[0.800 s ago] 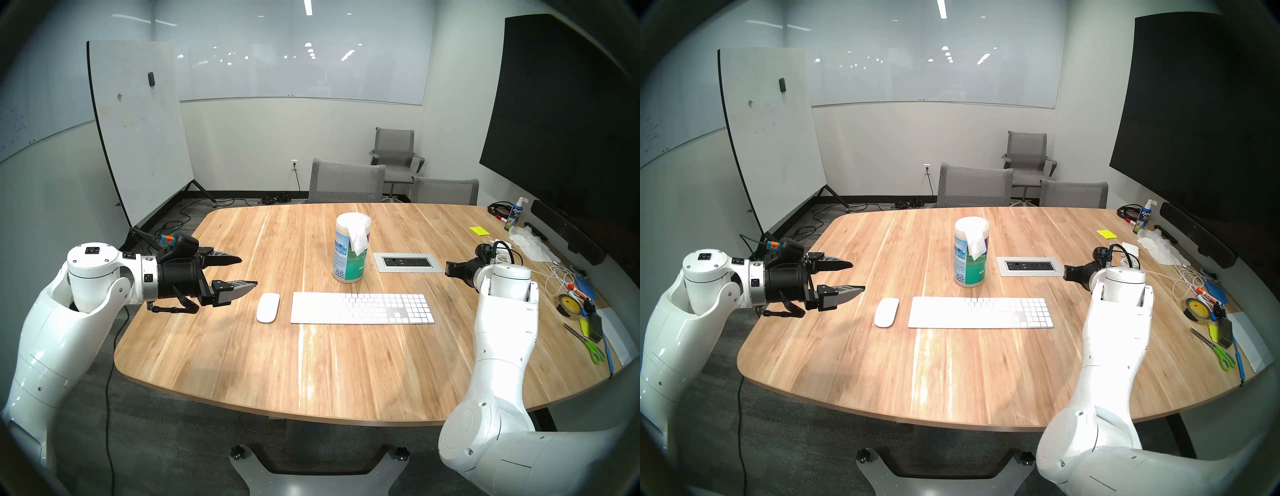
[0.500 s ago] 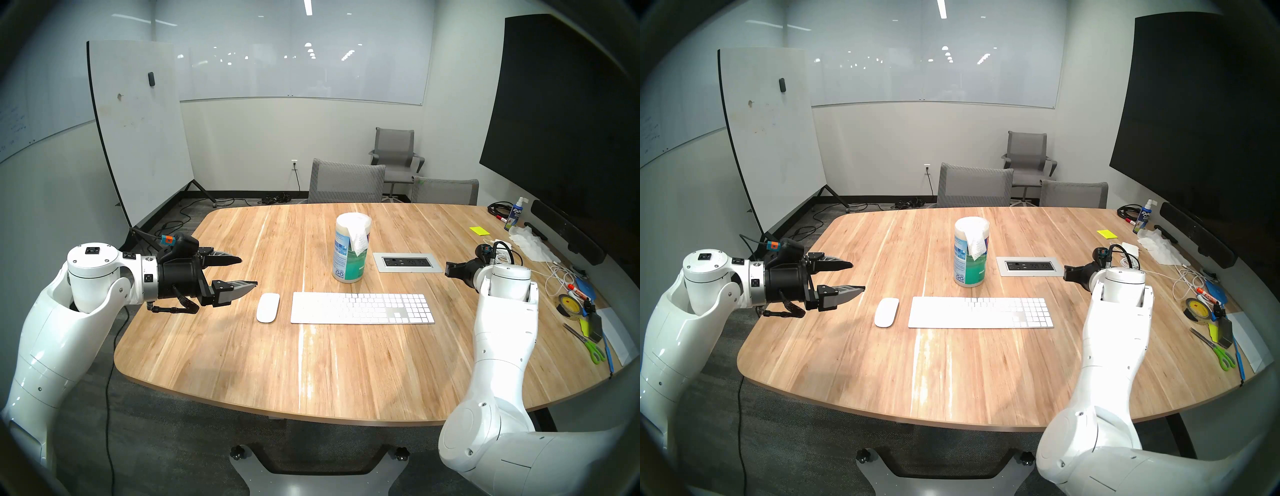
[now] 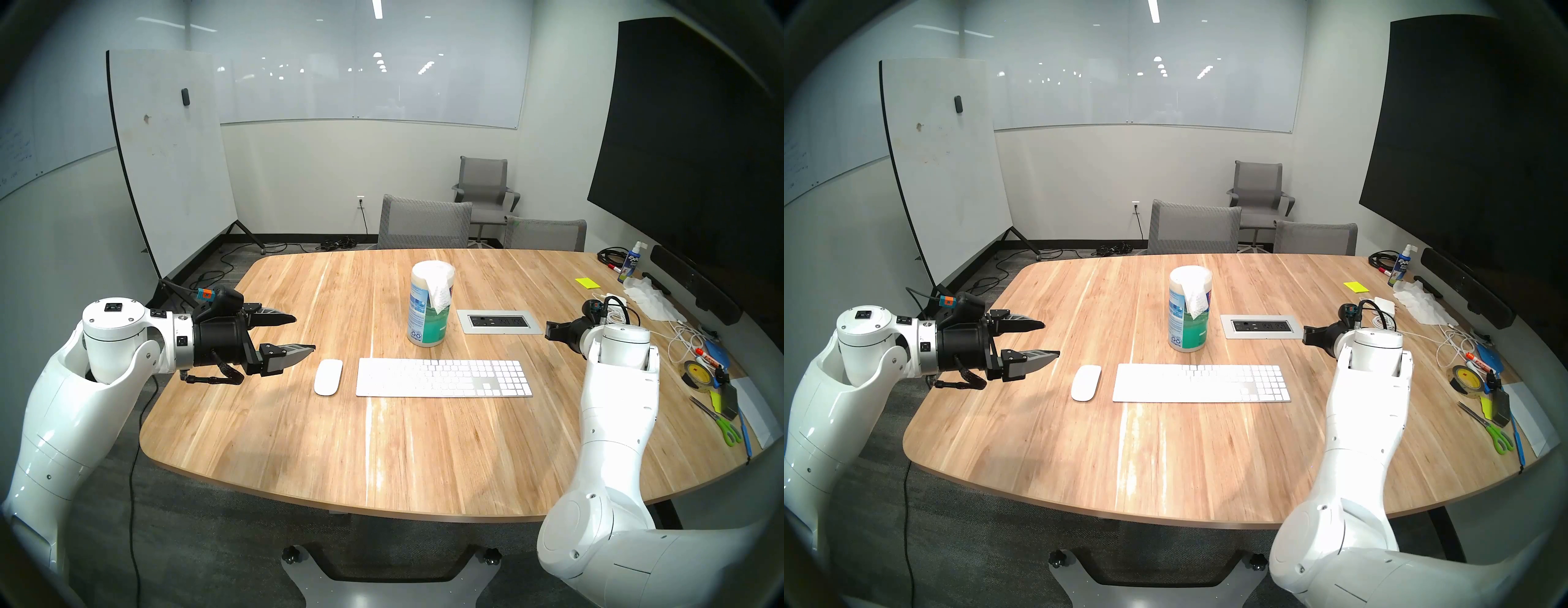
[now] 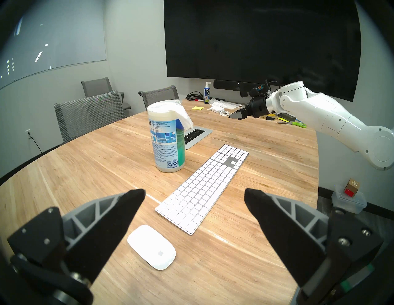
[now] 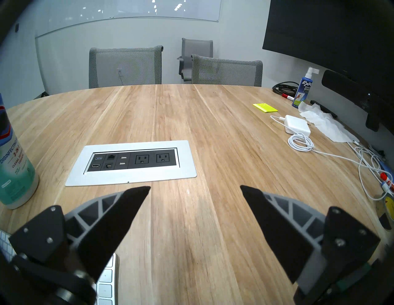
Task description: Wipe the keyboards and mice with a disinfecting wipe, then set the wipe down
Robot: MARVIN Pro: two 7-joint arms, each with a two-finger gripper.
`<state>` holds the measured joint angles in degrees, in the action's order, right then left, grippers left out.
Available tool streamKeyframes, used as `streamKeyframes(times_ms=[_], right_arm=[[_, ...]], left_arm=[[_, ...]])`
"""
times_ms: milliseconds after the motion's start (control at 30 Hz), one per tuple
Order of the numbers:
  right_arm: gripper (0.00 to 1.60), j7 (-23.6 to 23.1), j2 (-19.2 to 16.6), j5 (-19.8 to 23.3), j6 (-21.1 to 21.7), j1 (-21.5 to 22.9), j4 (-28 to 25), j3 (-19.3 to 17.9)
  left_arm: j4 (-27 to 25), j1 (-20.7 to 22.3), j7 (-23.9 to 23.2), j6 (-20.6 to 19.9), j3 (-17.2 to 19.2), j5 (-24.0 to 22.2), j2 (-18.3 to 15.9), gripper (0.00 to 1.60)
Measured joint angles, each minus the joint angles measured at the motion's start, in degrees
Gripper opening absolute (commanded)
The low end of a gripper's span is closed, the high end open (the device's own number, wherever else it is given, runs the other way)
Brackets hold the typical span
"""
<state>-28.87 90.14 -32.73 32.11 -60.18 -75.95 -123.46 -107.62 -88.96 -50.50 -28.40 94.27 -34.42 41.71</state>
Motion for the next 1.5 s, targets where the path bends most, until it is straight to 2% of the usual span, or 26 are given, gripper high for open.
streamKeyframes(times_ms=[600,833,1200,1500], right_arm=[[1.60,0.0,0.0,0.0,0.0,0.0,0.0,0.0],[1.60,-2.0,-0.5,0.2,0.0,0.0,-0.1,0.1],[1.60,-7.5,-3.8,0.5,1.3,1.2,1.2,0.1],[1.60,-15.7,-8.1,1.3,0.8,1.6,1.5,0.2]], left_arm=[[0.0,0.0,0.0,0.0,0.0,0.0,0.0,1.60],[0.0,0.0,0.0,0.0,0.0,0.0,0.0,1.60],[0.0,0.0,0.0,0.0,-0.1,0.0,0.0,1.60],[0.0,0.0,0.0,0.0,-0.1,0.0,0.0,1.60]])
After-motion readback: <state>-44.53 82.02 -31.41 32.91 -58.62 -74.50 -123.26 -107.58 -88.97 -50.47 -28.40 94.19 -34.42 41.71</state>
